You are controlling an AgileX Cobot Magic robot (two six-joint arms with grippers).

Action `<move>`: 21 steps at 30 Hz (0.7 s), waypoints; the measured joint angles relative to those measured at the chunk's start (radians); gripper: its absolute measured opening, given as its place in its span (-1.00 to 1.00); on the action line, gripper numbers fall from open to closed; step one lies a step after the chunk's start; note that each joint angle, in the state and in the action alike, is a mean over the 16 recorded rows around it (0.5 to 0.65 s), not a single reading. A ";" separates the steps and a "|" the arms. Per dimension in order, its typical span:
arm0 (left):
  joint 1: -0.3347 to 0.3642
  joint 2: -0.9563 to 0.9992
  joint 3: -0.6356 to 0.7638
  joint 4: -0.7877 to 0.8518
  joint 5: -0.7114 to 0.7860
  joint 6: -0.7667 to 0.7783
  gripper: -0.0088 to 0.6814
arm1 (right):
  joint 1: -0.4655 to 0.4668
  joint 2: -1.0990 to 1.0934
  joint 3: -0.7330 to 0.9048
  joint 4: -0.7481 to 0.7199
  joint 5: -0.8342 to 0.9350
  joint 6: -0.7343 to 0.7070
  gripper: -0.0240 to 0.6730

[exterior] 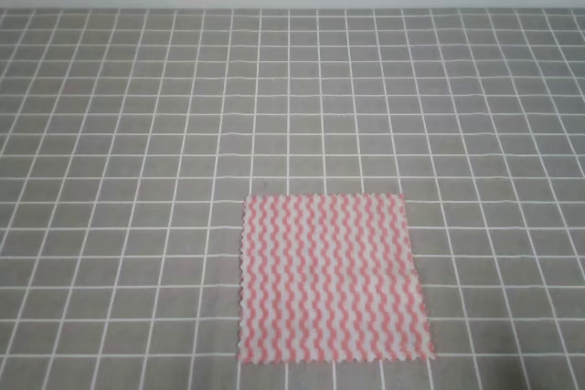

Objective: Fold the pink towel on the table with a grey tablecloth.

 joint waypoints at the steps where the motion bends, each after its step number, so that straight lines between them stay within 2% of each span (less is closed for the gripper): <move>1: 0.000 -0.003 0.002 0.000 -0.002 0.000 -0.98 | 0.000 0.000 0.000 0.000 0.000 0.000 -0.98; 21: 0.000 -0.003 0.003 0.002 -0.012 0.000 -0.98 | 0.000 0.009 -0.006 0.000 0.006 0.001 -0.98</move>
